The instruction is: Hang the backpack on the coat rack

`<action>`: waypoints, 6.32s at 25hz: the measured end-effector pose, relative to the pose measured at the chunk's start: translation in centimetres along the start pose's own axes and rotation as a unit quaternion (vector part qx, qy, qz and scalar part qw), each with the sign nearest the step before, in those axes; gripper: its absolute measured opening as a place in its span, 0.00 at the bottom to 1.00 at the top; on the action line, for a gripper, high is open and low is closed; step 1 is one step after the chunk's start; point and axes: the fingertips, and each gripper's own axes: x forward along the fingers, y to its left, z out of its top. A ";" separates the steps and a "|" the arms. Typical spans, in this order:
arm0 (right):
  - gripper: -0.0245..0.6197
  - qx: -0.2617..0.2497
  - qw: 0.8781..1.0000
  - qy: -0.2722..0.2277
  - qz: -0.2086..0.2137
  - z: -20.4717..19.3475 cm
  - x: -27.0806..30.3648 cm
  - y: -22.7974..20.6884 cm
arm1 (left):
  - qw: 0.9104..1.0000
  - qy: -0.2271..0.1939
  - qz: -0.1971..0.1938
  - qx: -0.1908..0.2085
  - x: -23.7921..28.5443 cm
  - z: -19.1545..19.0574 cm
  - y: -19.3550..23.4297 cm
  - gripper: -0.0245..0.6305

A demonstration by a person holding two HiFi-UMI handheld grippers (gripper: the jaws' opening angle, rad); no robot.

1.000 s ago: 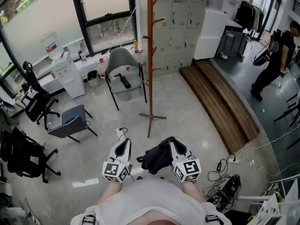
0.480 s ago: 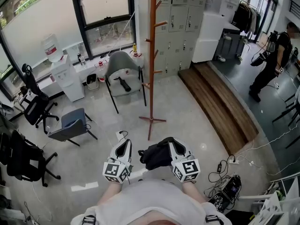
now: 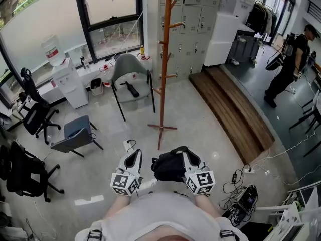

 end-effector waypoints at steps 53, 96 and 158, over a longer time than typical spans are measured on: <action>0.07 -0.016 0.993 0.032 0.111 0.0 23.4 -11.6 | 0.996 0.007 0.084 -0.031 21.8 -0.2 11.1 0.05; 0.07 0.019 0.988 0.043 -0.149 0.1 39.5 -13.7 | 0.986 0.052 -0.160 -0.014 40.5 0.9 28.3 0.05; 0.07 -0.128 0.980 -0.091 -0.120 25.8 44.6 -13.5 | 0.985 0.047 -0.166 -0.014 41.7 1.6 31.0 0.05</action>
